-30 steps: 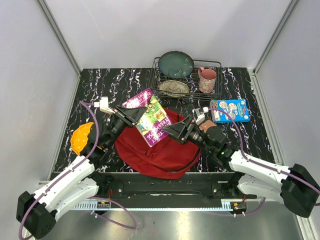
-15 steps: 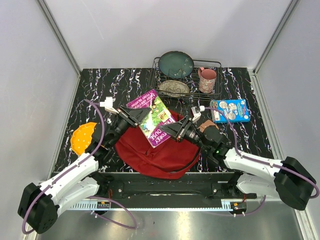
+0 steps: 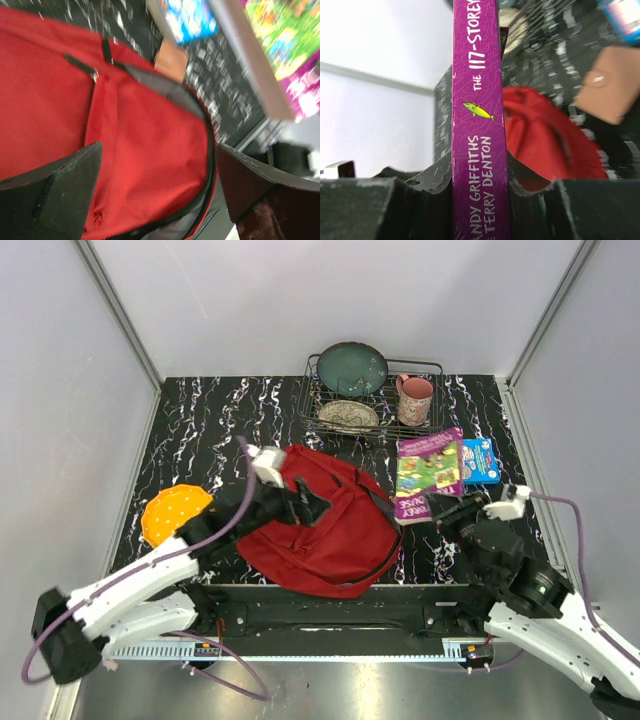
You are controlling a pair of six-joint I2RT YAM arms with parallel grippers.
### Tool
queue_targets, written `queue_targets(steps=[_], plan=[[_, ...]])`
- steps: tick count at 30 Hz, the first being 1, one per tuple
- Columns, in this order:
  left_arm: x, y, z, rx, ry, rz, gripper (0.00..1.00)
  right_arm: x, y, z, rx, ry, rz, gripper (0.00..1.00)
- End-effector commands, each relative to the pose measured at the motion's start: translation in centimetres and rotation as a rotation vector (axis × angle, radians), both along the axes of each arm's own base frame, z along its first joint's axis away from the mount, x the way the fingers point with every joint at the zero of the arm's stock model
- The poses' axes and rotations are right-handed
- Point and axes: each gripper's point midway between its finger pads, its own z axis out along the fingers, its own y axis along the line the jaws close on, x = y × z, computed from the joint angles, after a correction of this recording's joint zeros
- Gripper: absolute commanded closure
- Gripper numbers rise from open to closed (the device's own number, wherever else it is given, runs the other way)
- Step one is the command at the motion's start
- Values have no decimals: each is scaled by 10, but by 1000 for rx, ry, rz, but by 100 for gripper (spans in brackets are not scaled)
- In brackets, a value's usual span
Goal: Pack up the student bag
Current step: Place the book in the student bag.
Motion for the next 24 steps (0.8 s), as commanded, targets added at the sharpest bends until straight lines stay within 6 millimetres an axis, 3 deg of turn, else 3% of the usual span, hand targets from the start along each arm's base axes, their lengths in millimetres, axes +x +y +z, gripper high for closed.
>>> queue_targets(steps=[1, 2, 3, 5, 7, 8, 10, 11, 16, 24], plan=[[-23, -33, -36, 306, -15, -146, 1, -7, -71, -12, -142, 49, -254, 100], [-24, -44, -28, 325, -33, -164, 1, -12, -83, -16, -167, 64, -282, 100], [-25, -53, -44, 394, -22, -198, 1, -15, -88, -13, -155, 64, -295, 100], [-33, -76, -52, 438, -14, -271, 1, -20, -98, -13, -161, 67, -310, 100], [-41, -95, -48, 447, -35, -334, 2, -23, -101, -10, -141, 64, -308, 100], [-42, -102, -57, 474, -24, -351, 2, -26, -102, -8, -129, 61, -303, 100], [-45, -114, -57, 482, -26, -380, 2, -28, -102, -8, -115, 64, -294, 100], [-46, -119, -66, 500, -12, -396, 2, -30, -102, -9, -108, 72, -288, 100], [-58, -142, -69, 494, -9, -489, 5, -33, -100, -14, -93, 89, -271, 100], [-76, -161, -99, 544, 46, -565, 9, -34, -100, -16, -76, 89, -266, 100]])
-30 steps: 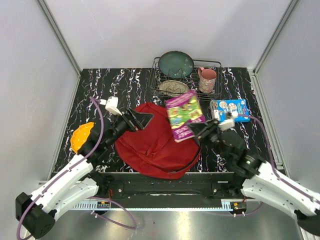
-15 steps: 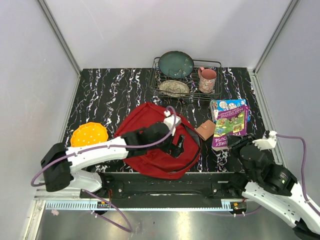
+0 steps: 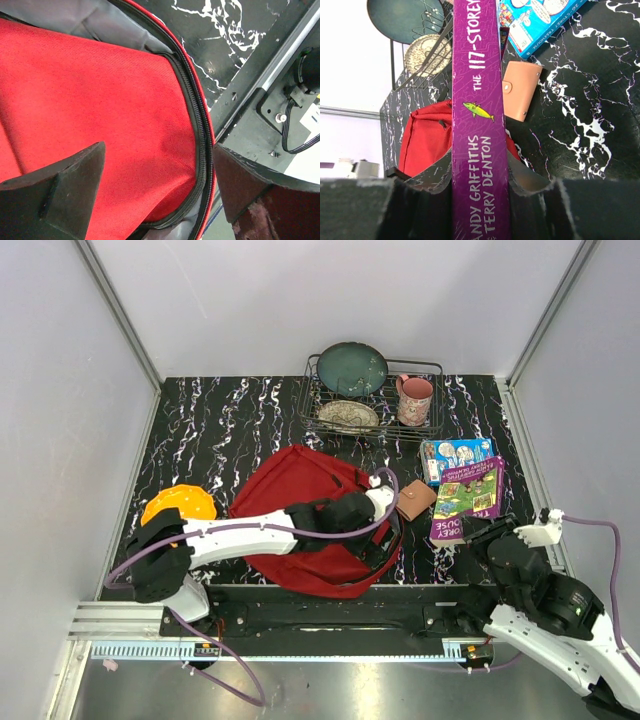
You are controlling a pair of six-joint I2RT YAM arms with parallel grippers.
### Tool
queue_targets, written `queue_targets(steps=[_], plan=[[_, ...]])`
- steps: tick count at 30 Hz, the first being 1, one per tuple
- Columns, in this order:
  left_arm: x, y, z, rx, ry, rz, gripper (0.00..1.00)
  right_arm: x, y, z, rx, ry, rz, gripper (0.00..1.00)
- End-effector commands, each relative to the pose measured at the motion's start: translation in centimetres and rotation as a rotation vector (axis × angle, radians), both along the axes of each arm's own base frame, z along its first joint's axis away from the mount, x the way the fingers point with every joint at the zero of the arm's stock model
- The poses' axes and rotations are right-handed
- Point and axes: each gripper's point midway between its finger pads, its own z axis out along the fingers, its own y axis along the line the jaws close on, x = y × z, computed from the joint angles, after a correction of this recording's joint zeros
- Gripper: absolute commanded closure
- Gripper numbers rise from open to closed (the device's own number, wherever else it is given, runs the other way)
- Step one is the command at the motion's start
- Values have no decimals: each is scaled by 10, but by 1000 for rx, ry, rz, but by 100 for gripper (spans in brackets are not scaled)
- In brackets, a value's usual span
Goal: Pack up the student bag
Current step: Place the book in the student bag.
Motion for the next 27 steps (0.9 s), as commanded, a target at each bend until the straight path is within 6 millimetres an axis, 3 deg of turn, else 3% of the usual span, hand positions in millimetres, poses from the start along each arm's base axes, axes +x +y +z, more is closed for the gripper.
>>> queue_targets(steps=[1, 11, 16, 19, 23, 26, 27], plan=[[-9, -21, 7, -31, 4, -56, 10, 3, -5, 27, 101, -83, -47, 100], [-28, -36, -3, -24, 52, -108, 11, 0, -8, 21, 131, -78, -53, 100], [-17, -30, -19, 65, 43, -26, 16, -2, -8, 20, 141, -76, -46, 99], [-10, -22, -38, 151, 42, 17, 27, -3, -8, 20, 139, -75, -41, 99], [-1, -11, -45, 212, 10, 83, 44, -5, -9, 24, 141, -80, -32, 98], [10, -1, -40, 244, -35, 137, 72, -6, -8, 25, 142, -79, -21, 98], [16, 5, -36, 268, -66, 170, 91, -6, -6, 26, 136, -82, -10, 98]])
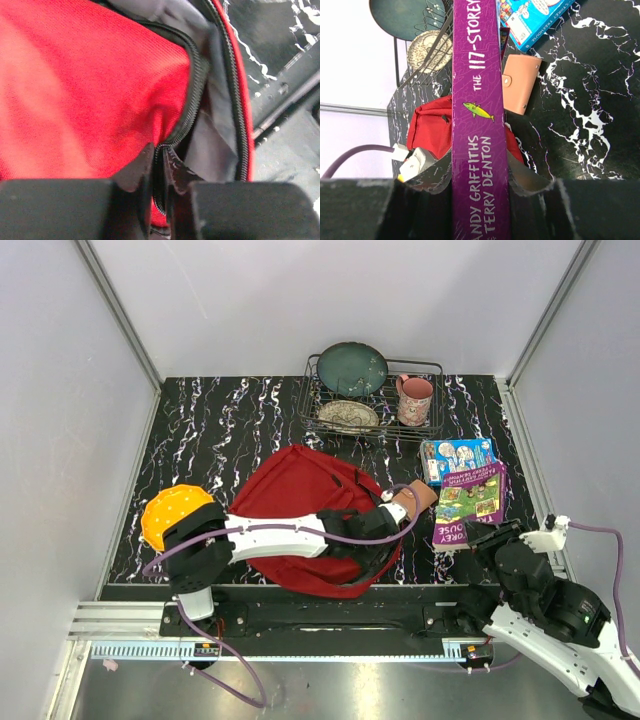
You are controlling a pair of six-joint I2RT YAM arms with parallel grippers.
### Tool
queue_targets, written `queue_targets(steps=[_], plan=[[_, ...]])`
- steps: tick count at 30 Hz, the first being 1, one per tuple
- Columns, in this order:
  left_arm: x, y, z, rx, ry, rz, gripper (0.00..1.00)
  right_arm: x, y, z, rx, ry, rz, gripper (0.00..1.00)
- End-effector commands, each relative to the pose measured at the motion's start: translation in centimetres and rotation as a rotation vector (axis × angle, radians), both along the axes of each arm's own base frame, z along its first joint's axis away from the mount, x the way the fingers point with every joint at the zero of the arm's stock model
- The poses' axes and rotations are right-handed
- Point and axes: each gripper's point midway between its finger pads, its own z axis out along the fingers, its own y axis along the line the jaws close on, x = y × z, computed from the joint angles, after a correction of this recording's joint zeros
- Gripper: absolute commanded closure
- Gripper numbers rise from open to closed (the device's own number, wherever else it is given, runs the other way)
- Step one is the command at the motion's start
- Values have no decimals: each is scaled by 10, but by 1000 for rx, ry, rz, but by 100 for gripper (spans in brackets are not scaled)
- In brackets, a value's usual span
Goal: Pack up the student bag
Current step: Place the book in the student bag.
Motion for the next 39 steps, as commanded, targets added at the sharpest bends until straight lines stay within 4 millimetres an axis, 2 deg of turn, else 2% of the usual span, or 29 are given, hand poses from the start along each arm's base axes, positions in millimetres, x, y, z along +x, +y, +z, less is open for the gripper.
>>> queue_targets(steps=[1, 3, 8, 9, 11, 13, 15, 18, 23, 24, 25, 26, 27, 28, 30, 31, 34, 38, 39], plan=[[33, 14, 32, 45, -157, 126, 97, 4, 4, 33, 84, -91, 7, 98], [45, 25, 50, 57, -223, 175, 100, 3, 10, 37, 60, -97, 56, 98], [65, 43, 122, -42, -341, 234, 100, -2, 47, 40, 48, -72, 240, 100], [73, 51, 133, -48, -357, 263, 100, -5, 61, 47, 75, -87, 303, 100], [81, 65, 159, -81, -398, 309, 100, -7, 72, 47, 81, -83, 358, 100], [93, 90, 185, -83, -456, 378, 100, -15, 82, 48, 115, -75, 422, 100], [103, 110, 203, -80, -492, 432, 100, -25, 91, 44, 132, -56, 492, 100], [103, 124, 227, -118, -517, 465, 100, -36, 108, 34, 165, -19, 587, 100], [97, 126, 249, -220, -502, 498, 100, -43, 148, 19, 265, 56, 716, 100], [96, 126, 252, -235, -497, 494, 100, -43, 158, 26, 308, 33, 754, 100], [94, 125, 252, -243, -490, 489, 100, -41, 164, 15, 337, 63, 744, 100], [92, 122, 251, -250, -478, 474, 100, -39, 168, 13, 356, 62, 746, 100], [90, 122, 251, -253, -474, 468, 100, -34, 175, 23, 392, 13, 756, 100], [89, 123, 250, -257, -469, 467, 100, -31, 179, 12, 421, 40, 739, 100], [86, 122, 249, -277, -461, 455, 100, -30, 195, 16, 481, 42, 785, 100], [83, 121, 250, -293, -456, 444, 100, -28, 200, 6, 478, 56, 789, 100], [75, 114, 251, -362, -438, 397, 100, -15, 219, 1, 499, 47, 801, 100], [71, 117, 249, -381, -432, 401, 100, -5, 254, 22, 573, -21, 903, 100], [70, 119, 250, -383, -432, 400, 100, -4, 267, 26, 588, -18, 949, 100]])
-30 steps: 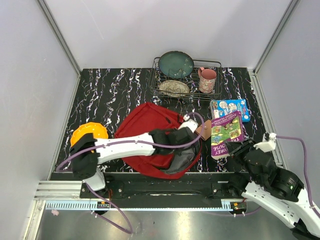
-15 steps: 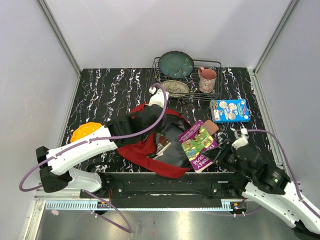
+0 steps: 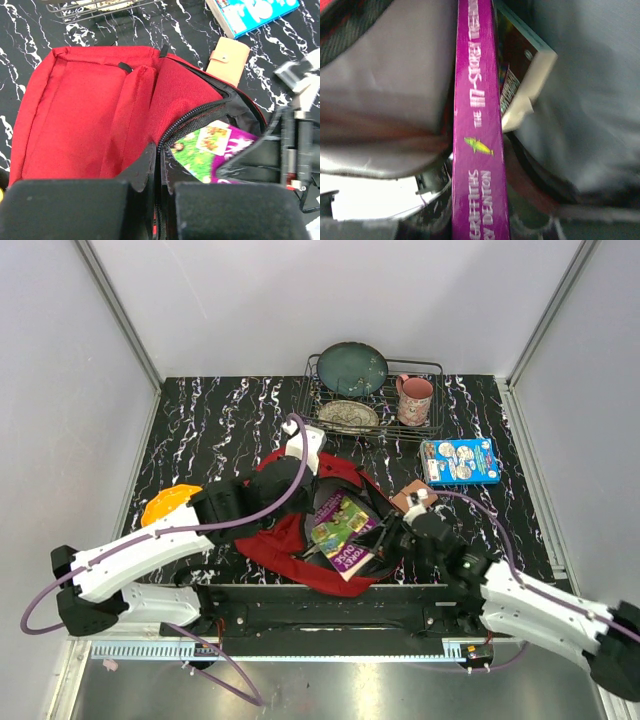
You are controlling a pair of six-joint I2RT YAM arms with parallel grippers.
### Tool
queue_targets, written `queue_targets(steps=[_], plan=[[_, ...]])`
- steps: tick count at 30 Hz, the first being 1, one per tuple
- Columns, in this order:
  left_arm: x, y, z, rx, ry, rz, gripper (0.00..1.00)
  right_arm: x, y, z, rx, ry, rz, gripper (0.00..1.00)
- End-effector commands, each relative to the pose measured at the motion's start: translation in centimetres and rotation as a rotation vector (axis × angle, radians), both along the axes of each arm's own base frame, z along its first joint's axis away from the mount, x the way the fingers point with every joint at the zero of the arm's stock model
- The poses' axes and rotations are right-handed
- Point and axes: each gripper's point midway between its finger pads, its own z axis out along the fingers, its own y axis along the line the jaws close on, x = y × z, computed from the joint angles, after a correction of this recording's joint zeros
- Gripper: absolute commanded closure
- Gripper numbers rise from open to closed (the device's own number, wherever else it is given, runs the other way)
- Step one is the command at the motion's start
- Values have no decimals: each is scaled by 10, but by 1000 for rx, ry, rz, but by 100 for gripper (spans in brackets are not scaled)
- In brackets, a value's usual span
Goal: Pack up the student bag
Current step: Place the book in the student bag.
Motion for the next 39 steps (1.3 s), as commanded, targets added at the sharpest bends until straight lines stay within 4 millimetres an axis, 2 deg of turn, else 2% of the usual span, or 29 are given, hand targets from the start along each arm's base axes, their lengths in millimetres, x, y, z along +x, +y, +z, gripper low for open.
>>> queue_targets(steps=[1, 2, 5, 7, 8, 9, 11, 12, 14, 15, 16, 17, 18, 20, 22, 23, 24, 25, 27, 28, 29, 30, 31, 34, 35, 36, 37, 38, 39], plan=[[-2, -9, 34, -150, -57, -27, 100, 12, 55, 96, 347, -180, 140, 100], [-4, -9, 33, -151, -53, -30, 100, 14, 61, 97, 364, -175, 157, 100], [-5, -5, 29, -148, -49, -25, 100, 18, 80, 120, 495, -205, 231, 100], [-8, -1, 31, -160, -46, -22, 100, 27, 91, 121, 522, -187, 243, 100], [-9, 0, 28, -161, -43, -20, 100, 32, 95, 114, 500, -169, 244, 100], [-11, 3, 32, -179, -49, -23, 100, 40, 102, 96, 464, -143, 234, 100], [-13, 4, 33, -200, -53, -31, 100, 53, 108, 84, 458, -136, 203, 98], [-15, 4, 35, -208, -51, -43, 100, 65, 112, 61, 416, -101, 164, 93], [-17, 5, 34, -215, -50, -46, 100, 81, 123, 46, 347, -96, 144, 91], [-18, 6, 35, -219, -52, -47, 100, 88, 129, 20, 281, -59, 136, 87], [-19, 7, 35, -222, -51, -48, 100, 93, 139, 24, 277, -92, 155, 86], [-19, 8, 34, -222, -51, -48, 100, 97, 142, 19, 260, -98, 160, 84], [-19, 10, 35, -225, -56, -43, 100, 105, 141, -3, 197, -63, 118, 82], [-19, 14, 33, -230, -52, -24, 100, 114, 132, -25, 139, -36, 27, 76], [-18, 20, 35, -241, -61, 3, 100, 126, 125, -31, 117, -72, -36, 62], [-17, 23, 34, -238, -62, 10, 100, 128, 125, -34, 103, -69, -32, 61], [-16, 26, 34, -239, -67, 23, 100, 125, 125, -47, 52, -36, -19, 60], [-15, 27, 34, -243, -69, 33, 100, 126, 128, -46, 35, -41, -4, 56], [-13, 31, 30, -230, -66, 53, 100, 118, 130, -53, 25, -29, 31, 31], [-12, 31, 30, -235, -62, 61, 100, 111, 126, -60, 19, -18, 50, 21], [-11, 33, 27, -225, -53, 75, 100, 105, 125, -62, 22, -17, 74, 19], [-11, 34, 25, -218, -45, 88, 98, 101, 122, -52, 44, -46, 78, 18], [-11, 35, 25, -221, -38, 93, 97, 88, 111, -64, 24, -25, 82, 18], [-12, 38, 20, -210, -29, 103, 94, 65, 85, -66, -12, -14, 86, 15], [-12, 40, 20, -212, -29, 109, 93, 58, 74, -74, -54, 9, 77, 14], [-11, 40, 20, -216, -30, 111, 93, 54, 60, -66, -62, -22, 50, 1], [-11, 40, 19, -216, -30, 113, 93, 52, 52, -64, -82, -28, 38, 0], [-10, 39, 18, -211, -27, 111, 92, 44, 38, -77, -160, 9, 33, 0], [-10, 38, 17, -209, -25, 112, 92, 48, 29, -58, -167, -56, 8, 0]])
